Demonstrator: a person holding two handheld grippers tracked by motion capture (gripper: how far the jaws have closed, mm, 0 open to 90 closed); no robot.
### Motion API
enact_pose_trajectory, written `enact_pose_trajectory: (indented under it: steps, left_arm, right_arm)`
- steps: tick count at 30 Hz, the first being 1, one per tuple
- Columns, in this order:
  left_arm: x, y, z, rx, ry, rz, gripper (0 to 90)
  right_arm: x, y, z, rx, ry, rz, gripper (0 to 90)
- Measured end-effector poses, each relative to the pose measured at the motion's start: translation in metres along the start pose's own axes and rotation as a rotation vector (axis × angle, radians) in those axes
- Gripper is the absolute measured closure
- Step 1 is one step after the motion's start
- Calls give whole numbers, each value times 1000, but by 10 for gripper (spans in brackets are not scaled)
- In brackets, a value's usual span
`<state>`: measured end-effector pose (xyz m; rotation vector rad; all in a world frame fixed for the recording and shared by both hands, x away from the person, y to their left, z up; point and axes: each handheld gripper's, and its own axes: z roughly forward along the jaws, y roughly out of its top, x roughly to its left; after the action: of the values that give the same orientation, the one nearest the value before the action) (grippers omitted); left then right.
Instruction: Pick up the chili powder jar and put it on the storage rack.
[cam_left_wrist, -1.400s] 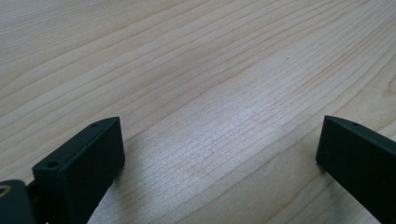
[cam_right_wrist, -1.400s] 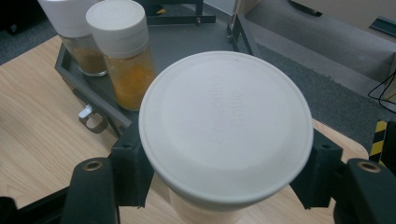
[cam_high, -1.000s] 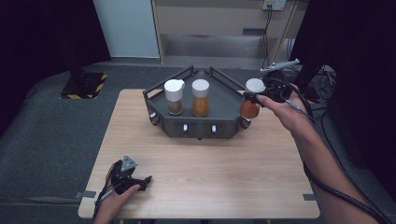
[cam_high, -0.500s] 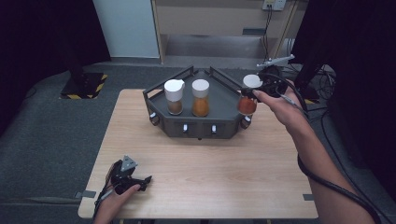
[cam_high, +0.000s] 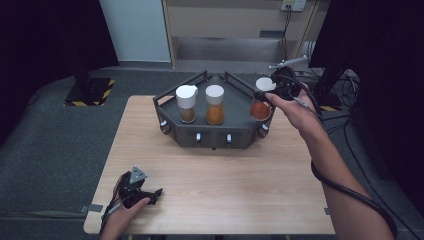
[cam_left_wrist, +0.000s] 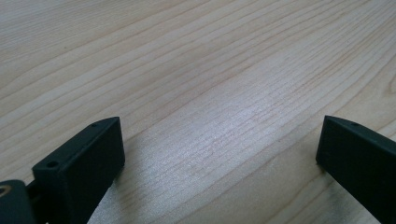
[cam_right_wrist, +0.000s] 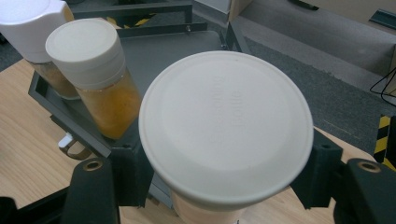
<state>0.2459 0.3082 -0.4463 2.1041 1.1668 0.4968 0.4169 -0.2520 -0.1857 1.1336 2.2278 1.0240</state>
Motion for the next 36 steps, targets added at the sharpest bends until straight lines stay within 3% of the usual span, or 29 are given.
enact_pose_trajectory:
  steps: [17,36]
  left_arm:
    - [0,0,0,0,0,0,0]
    - [0,0,0,0,0,0,0]
  right_arm:
    - [3,9,18,3,2,3,340]
    - [7,8,37,5,16,9,340]
